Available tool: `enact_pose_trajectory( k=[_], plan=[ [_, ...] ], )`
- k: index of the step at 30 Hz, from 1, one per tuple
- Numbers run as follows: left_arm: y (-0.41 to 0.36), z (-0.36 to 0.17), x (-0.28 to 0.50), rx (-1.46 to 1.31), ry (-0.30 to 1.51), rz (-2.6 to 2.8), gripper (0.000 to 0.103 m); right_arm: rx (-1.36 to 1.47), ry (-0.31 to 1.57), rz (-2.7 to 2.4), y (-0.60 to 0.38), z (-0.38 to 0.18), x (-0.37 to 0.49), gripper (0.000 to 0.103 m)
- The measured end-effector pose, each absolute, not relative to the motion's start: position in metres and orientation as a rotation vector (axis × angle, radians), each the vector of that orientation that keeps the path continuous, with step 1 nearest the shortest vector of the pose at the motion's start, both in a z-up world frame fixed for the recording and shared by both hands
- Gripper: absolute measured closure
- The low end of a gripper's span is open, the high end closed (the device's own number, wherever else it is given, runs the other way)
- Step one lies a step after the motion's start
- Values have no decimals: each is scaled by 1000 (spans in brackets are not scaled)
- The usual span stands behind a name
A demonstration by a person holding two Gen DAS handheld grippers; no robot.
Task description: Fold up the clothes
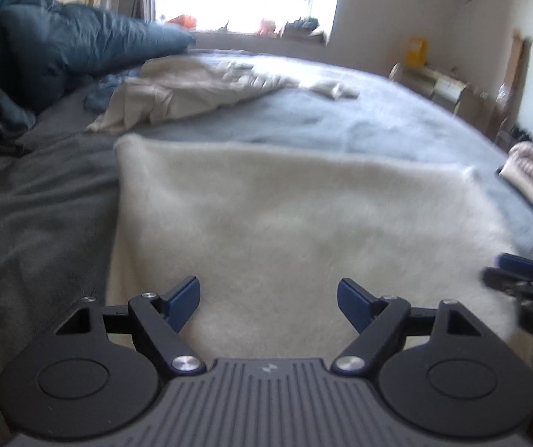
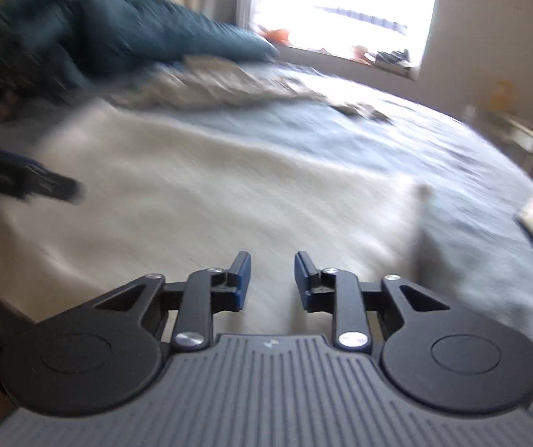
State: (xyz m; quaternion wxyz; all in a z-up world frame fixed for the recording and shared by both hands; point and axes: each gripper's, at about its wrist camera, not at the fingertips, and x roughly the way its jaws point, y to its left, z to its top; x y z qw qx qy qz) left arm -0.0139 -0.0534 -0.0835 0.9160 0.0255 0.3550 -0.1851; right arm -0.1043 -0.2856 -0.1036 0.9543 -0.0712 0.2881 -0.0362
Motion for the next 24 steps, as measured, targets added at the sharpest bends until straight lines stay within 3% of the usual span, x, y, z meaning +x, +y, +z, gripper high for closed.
enact_pose_trajectory(
  k=[4, 24],
  plan=[
    [-58, -83, -14, 79, 748, -355, 21, 17, 560, -50, -314, -94, -115, 86],
    [-71, -84, -7, 133, 776, -303, 20, 83, 563, -40, -323, -112, -98, 86]
  ],
)
